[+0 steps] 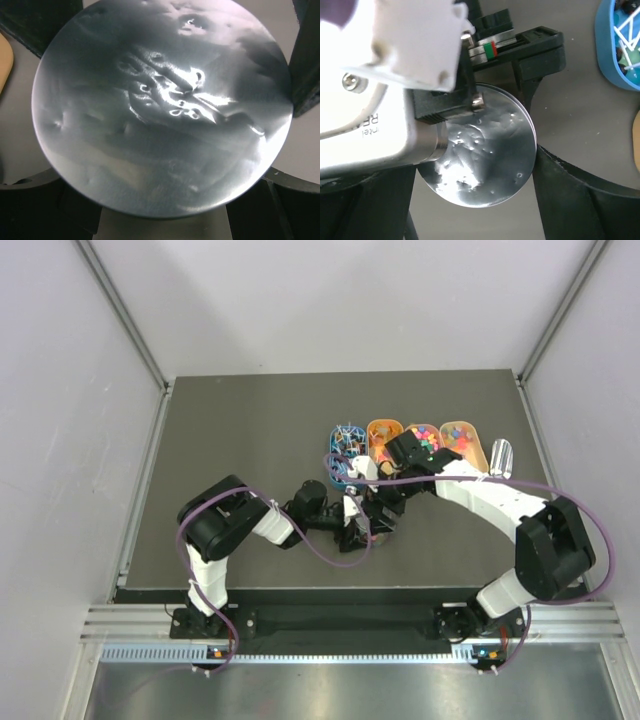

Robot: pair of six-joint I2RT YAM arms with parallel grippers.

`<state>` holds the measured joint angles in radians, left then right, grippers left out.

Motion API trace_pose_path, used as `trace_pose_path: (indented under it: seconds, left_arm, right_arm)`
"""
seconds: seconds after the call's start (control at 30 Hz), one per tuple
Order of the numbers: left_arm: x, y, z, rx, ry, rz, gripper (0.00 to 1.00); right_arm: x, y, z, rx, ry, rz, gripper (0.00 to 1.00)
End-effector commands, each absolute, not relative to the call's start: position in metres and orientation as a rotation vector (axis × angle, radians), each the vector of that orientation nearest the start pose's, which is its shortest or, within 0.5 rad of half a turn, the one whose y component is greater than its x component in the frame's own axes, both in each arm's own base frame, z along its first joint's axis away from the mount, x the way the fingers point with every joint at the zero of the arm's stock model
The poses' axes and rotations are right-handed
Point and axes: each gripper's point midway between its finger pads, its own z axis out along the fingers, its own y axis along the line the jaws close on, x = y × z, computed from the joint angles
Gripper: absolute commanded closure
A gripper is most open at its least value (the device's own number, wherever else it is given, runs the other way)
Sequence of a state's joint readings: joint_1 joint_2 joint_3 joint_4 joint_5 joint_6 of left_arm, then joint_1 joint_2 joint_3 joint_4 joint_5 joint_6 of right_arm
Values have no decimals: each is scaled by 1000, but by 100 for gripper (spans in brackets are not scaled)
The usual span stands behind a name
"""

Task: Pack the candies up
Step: Screw the bottle lid onto the packing bottle.

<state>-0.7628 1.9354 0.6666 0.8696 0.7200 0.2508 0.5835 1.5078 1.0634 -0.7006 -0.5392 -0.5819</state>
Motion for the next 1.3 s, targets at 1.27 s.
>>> trace_pose_path:
  seconds: [1.27]
  left_arm:
    - [243, -341, -16, 1371, 1634, -929, 98]
  right_arm:
    - [229, 223, 129, -2464, 950, 826, 0]
